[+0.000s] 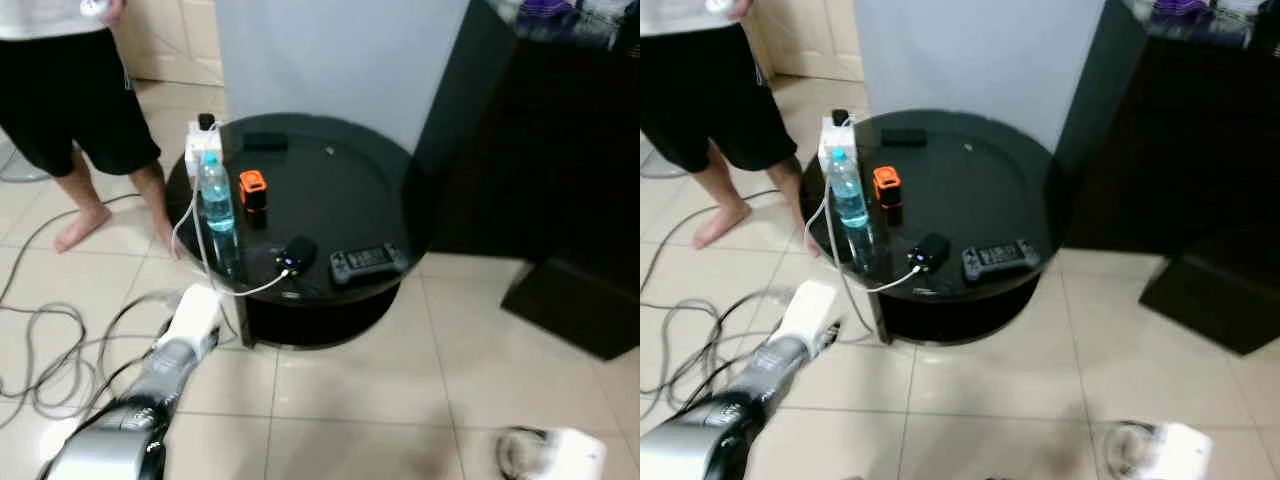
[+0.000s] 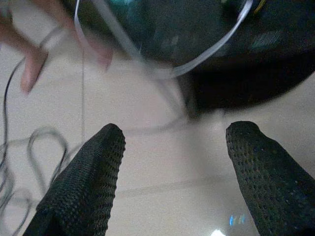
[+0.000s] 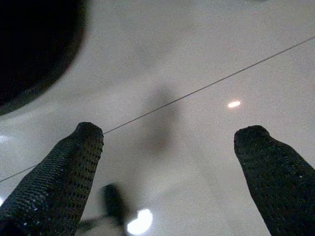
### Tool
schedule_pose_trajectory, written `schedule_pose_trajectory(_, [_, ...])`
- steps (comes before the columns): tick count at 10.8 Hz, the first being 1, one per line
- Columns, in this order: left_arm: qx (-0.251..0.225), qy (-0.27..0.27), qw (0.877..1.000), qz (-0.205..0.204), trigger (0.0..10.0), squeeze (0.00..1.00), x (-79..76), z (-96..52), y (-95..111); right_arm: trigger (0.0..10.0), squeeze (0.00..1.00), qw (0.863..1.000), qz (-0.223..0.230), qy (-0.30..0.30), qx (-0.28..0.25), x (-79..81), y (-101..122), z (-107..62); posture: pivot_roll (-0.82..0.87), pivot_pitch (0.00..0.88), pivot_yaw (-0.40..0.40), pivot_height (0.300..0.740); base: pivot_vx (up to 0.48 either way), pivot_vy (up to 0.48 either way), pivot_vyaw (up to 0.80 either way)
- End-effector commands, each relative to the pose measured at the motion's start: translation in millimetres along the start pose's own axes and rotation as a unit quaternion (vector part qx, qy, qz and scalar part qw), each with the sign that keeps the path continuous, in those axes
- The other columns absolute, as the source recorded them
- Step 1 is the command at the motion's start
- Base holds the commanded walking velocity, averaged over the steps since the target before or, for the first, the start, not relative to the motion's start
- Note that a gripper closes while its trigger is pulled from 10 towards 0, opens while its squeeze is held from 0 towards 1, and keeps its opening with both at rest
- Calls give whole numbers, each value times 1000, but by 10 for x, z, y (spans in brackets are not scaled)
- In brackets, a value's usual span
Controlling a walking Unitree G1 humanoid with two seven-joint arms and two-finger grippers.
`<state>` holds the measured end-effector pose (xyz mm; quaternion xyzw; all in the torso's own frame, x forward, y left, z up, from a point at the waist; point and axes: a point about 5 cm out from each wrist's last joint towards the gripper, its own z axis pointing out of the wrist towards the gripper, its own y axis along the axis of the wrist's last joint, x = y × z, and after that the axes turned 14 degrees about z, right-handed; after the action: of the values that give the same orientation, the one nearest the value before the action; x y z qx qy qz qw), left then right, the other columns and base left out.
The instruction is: Picking trash to rubbish bin
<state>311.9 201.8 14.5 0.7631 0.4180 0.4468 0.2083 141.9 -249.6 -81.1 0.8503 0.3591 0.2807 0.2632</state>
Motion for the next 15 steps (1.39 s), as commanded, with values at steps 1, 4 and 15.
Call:
schedule_pose_trajectory(1, [-32,17,999,-4,10000,0,45,22,155,10000,0,1000,12,8,19,-8,-90,-25,119,76,-55,740,0,0,0])
schedule_pose_trajectory(4, [-112,-17,993,-13,10000,0,-112,32,481,10000,0,998,11,70,-1,113,39,15,123,80,-54,740,0,0,0])
schedule_pose_trajectory(15, [-237,-90,966,-52,10000,0,-495,-55,1082,10000,0,947,77,210,-229,1010,832,-247,93,61,-51,740,0,0,0])
